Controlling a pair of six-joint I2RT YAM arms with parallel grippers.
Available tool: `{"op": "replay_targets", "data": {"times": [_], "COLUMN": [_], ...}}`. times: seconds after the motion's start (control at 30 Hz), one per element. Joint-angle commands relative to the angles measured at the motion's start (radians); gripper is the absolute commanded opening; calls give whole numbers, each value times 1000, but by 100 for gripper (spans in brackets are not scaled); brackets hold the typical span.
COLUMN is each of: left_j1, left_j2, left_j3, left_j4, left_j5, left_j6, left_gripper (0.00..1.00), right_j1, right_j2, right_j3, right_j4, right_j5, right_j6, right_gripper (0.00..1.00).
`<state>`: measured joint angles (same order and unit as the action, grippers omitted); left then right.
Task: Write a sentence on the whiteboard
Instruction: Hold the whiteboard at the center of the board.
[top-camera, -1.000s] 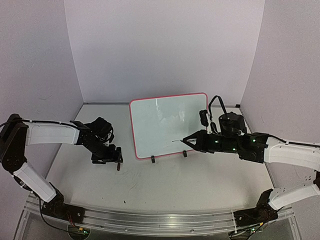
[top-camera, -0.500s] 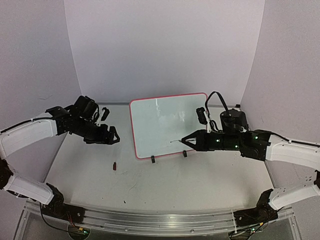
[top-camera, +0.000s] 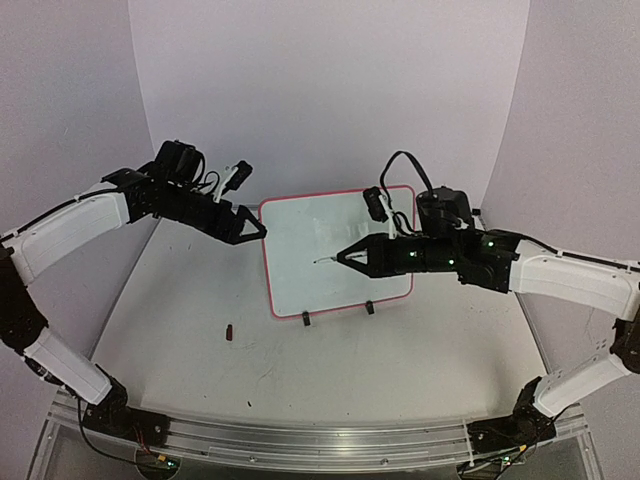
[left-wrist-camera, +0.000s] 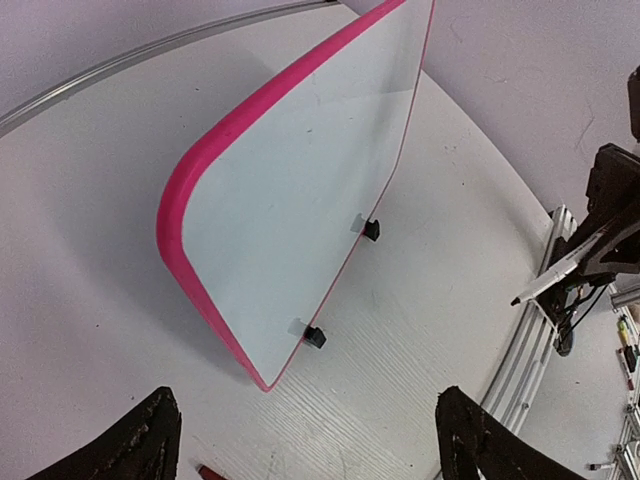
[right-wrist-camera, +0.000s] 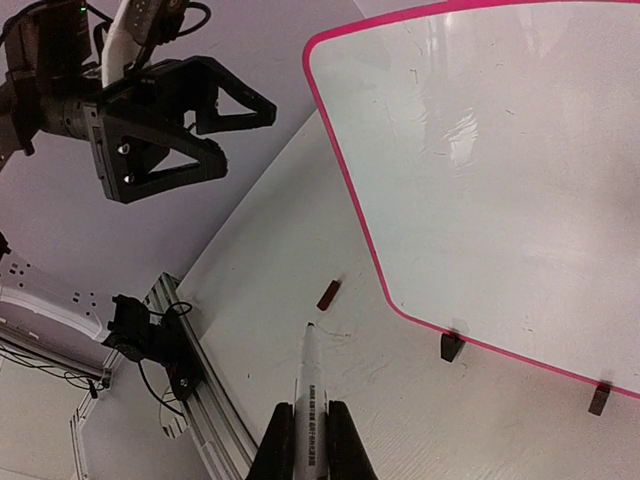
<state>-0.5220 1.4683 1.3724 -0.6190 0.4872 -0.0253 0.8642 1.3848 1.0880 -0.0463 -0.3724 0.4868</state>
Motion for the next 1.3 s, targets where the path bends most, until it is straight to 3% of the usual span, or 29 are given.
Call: {"op": "replay_targets", "data": {"times": [0.0,0.17,0.33,0.6,1.27], "left_j1": [74,76,75,75,75], "left_j2": [53,103,131,148,209], "left_j3": [12,9,9,-23,-13], "left_j4": [139,176,204,195,228], "left_j5": [113,163,188,152,205], "left_j6": [65,105,145,194,196], "left_gripper": [87,82,56,34,23], "right_j1": [-6,-6,-6,-6,-6], "right_j2": [78,174,246,317,423], "right_j3": [115,205,282,359,435], "right_j4": [39,75,91,115,194], "right_j5": [-35,-39,-47,-46,60], "right_j6": [-50,-67,-80,-88,-76], "right_gripper": [0,0,0,0,0]}}
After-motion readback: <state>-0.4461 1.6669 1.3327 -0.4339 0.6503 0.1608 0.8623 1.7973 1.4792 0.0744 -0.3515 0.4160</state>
